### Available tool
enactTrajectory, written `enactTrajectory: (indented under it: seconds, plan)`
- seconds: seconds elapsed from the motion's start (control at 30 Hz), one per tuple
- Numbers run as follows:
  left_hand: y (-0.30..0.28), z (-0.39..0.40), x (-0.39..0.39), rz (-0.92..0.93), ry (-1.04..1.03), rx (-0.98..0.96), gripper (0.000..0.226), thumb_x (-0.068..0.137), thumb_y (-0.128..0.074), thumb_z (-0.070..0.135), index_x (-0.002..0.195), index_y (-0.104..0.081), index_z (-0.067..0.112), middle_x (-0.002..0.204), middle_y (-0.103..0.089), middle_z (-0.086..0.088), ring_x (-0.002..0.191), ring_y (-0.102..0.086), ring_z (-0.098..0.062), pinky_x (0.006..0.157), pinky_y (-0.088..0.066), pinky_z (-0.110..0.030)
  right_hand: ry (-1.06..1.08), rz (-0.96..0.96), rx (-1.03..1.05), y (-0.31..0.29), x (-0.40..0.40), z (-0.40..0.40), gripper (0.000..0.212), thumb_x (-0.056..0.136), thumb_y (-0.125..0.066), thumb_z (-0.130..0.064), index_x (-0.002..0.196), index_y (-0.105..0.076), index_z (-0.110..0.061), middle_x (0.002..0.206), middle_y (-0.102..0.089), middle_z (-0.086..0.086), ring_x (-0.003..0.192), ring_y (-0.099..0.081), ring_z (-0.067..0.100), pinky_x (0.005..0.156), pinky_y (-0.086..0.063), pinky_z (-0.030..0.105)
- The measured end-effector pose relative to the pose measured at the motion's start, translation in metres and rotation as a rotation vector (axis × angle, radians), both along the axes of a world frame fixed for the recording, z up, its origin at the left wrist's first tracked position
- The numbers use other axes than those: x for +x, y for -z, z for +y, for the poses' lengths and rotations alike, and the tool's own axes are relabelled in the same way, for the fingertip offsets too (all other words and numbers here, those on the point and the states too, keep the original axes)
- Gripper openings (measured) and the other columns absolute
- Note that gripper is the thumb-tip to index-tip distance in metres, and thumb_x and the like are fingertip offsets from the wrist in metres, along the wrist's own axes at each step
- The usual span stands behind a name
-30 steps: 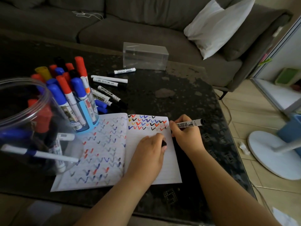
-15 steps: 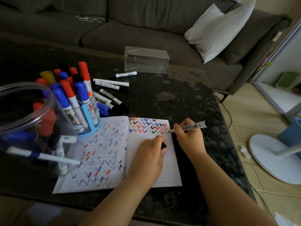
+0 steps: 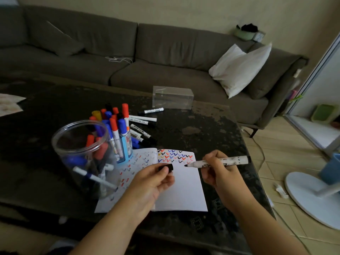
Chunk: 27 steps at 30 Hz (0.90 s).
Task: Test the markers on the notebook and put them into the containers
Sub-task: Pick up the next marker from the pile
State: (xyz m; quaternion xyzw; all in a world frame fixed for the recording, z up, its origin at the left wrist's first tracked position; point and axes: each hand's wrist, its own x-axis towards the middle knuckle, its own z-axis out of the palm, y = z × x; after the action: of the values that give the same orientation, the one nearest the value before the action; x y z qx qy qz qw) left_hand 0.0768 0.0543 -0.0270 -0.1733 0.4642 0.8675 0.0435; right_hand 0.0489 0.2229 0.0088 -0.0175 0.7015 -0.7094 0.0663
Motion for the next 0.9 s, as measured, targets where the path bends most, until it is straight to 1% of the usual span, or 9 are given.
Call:
enactTrajectory:
  seconds: [0.13, 0.27, 0.33, 0.4, 0.47, 0.53, 0.57, 0.77, 0.9]
  plan:
    - [-0.018, -0.006, 0.031, 0.058, 0.053, -0.022, 0.015, 0.087, -0.054, -0.003, 0.095, -0.065, -0.002, 0.076, -0.067, -0.013, 0.072, -0.066, -0.020, 0.069, -0.059, -0.028, -0.067, 0.047, -0.047, -0.015, 0.029, -0.015, 0.025, 0.096, -0.047, -0.013, 0.072, -0.044, -0.007, 0.048, -0.047, -0.002, 0.046, -0.040, 0.007, 0.048, -0.032, 0.020]
    - [-0.030, -0.011, 0.053, 0.107, 0.101, -0.029, 0.016, 0.084, -0.056, -0.001, 0.084, -0.071, 0.005, 0.077, -0.069, -0.013, 0.072, -0.068, -0.021, 0.069, -0.058, -0.029, -0.102, 0.088, -0.035, -0.021, 0.049, -0.024, 0.024, 0.095, -0.050, -0.012, 0.072, -0.046, -0.005, 0.048, -0.044, -0.001, 0.045, -0.037, 0.006, 0.045, -0.033, 0.017]
    - [-0.035, -0.011, 0.062, 0.126, 0.139, -0.075, 0.015, 0.085, -0.056, 0.000, 0.087, -0.070, 0.005, 0.077, -0.070, -0.012, 0.074, -0.069, -0.021, 0.070, -0.057, -0.029, -0.121, 0.109, -0.021, -0.022, 0.057, -0.027, 0.023, 0.094, -0.052, -0.011, 0.073, -0.046, -0.004, 0.049, -0.041, 0.001, 0.045, -0.035, 0.006, 0.044, -0.032, 0.017]
    - [-0.040, -0.012, 0.070, 0.154, 0.203, -0.231, 0.014, 0.089, -0.055, 0.004, 0.093, -0.068, 0.007, 0.075, -0.070, -0.008, 0.074, -0.068, -0.019, 0.073, -0.056, -0.030, -0.132, 0.137, 0.004, -0.024, 0.064, -0.029, 0.023, 0.093, -0.055, -0.012, 0.072, -0.048, -0.003, 0.049, -0.040, 0.002, 0.046, -0.034, 0.008, 0.045, -0.032, 0.018]
    - [-0.043, -0.015, 0.079, 0.180, 0.290, -0.558, 0.014, 0.094, -0.053, 0.015, 0.095, -0.066, 0.016, 0.072, -0.070, 0.000, 0.071, -0.067, -0.013, 0.076, -0.054, -0.027, -0.126, 0.160, 0.036, -0.026, 0.070, -0.030, 0.026, 0.092, -0.057, -0.017, 0.070, -0.051, -0.005, 0.050, -0.041, 0.003, 0.046, -0.035, 0.009, 0.045, -0.033, 0.019]
    - [-0.045, -0.019, 0.086, 0.241, 0.357, -0.819, 0.016, 0.095, -0.050, 0.025, 0.092, -0.065, 0.025, 0.067, -0.066, 0.008, 0.064, -0.061, -0.008, 0.072, -0.050, -0.024, -0.107, 0.178, 0.053, -0.026, 0.076, -0.033, 0.030, 0.093, -0.056, -0.022, 0.067, -0.052, -0.006, 0.049, -0.043, 0.002, 0.045, -0.036, 0.010, 0.045, -0.033, 0.020]
    - [-0.046, -0.020, 0.089, 0.266, 0.370, -0.856, 0.017, 0.095, -0.049, 0.026, 0.091, -0.065, 0.026, 0.063, -0.062, 0.010, 0.060, -0.056, -0.006, 0.068, -0.047, -0.024, -0.092, 0.180, 0.051, -0.025, 0.079, -0.035, 0.031, 0.093, -0.054, -0.021, 0.066, -0.051, -0.007, 0.049, -0.043, 0.003, 0.045, -0.036, 0.010, 0.044, -0.033, 0.019]
    - [-0.048, -0.019, 0.105, 0.363, 0.315, -0.815, 0.019, 0.094, -0.050, 0.020, 0.082, -0.064, 0.020, 0.052, -0.048, 0.011, 0.053, -0.042, -0.005, 0.059, -0.036, -0.025, -0.030, 0.108, -0.132, -0.022, 0.095, -0.051, 0.030, 0.094, -0.050, -0.009, 0.065, -0.041, -0.009, 0.051, -0.028, 0.004, 0.047, -0.023, 0.014, 0.045, -0.022, 0.026]
    - [-0.047, -0.025, 0.110, 0.347, 0.243, -0.838, 0.017, 0.094, -0.050, 0.026, 0.085, -0.065, 0.026, 0.057, -0.050, 0.013, 0.058, -0.046, -0.004, 0.063, -0.041, -0.027, -0.128, 0.102, -0.003, -0.033, 0.096, -0.055, 0.030, 0.094, -0.053, -0.026, 0.069, -0.047, -0.009, 0.054, -0.037, 0.006, 0.048, -0.031, 0.013, 0.043, -0.027, 0.021]
